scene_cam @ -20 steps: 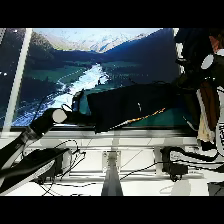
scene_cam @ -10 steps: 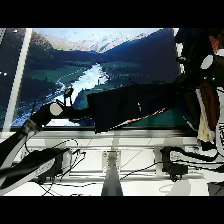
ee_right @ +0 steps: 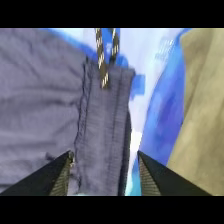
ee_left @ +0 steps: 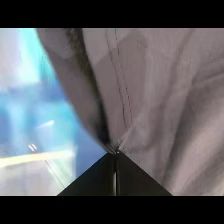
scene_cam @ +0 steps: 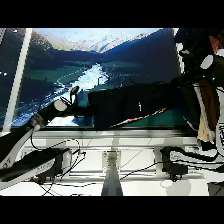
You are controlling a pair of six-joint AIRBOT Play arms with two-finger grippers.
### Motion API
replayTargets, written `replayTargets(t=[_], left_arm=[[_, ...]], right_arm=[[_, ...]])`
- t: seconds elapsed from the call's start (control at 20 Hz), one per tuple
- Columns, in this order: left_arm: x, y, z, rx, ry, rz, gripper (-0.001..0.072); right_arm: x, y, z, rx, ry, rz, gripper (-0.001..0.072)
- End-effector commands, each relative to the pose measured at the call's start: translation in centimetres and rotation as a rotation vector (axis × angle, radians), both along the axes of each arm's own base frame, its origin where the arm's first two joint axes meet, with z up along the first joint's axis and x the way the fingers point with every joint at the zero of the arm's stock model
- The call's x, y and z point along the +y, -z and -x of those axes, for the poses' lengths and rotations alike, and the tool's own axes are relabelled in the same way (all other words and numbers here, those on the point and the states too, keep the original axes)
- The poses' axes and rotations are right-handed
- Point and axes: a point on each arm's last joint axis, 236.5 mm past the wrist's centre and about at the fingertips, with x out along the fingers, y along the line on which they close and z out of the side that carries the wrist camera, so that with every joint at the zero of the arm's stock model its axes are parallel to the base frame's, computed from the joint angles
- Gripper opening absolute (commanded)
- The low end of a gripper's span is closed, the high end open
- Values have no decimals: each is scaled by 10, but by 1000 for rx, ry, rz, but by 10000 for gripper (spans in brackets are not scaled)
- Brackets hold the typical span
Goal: Fold the clothes and pants, and hang the long-sleeved shirts on hangers.
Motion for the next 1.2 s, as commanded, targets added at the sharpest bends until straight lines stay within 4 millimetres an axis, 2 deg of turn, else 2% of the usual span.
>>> replayTargets(t=[0.0, 0.05, 0.1, 0.2, 0.3, 0.35, 0.45, 0.55, 0.7, 0.75, 0.8, 0.85, 1.0, 1.15], left_arm=[[52, -31, -28, -132, 105, -137, 9], [79, -40, -33, -154, 127, -215, 10], [109, -48, -35, -167, 139, -301, 10], [161, -60, -38, -184, 119, -441, 11], [203, -68, -38, -197, 75, -547, 11], [214, -71, -38, -199, 54, -568, 11], [222, -70, -38, -190, 29, -571, 11], [222, -69, -37, -188, 29, -570, 11], [222, -69, -37, -186, 30, -570, 11], [221, -69, -37, -186, 29, -567, 11], [219, -69, -37, -186, 26, -558, 11], [218, -69, -37, -186, 22, -549, 11], [210, -70, -38, -188, 11, -515, 12], [208, -70, -38, -187, 7, -503, 12]], right_arm=[[-2, -2, -10, -45, 15, 7, 293], [-2, -2, -10, -44, 15, 5, 102], [0, -2, -11, -45, 16, -2, 36], [10, -3, -11, -49, -22, -38, 31], [37, -6, -13, -61, -61, -146, 30], [56, -8, -12, -60, -84, -226, 30], [102, -10, -4, -70, -165, -423, 30], [134, -2, 9, -59, -163, -583, 30], [175, 14, 39, -21, -133, -808, 31], [182, 19, 41, -20, -80, -861, 91], [185, 25, 40, -26, -12, -892, 410], [183, 31, 35, -34, 66, -901, 659], [172, 44, 24, 6, 285, -888, 676], [176, 46, 30, 62, 329, -903, 675]])
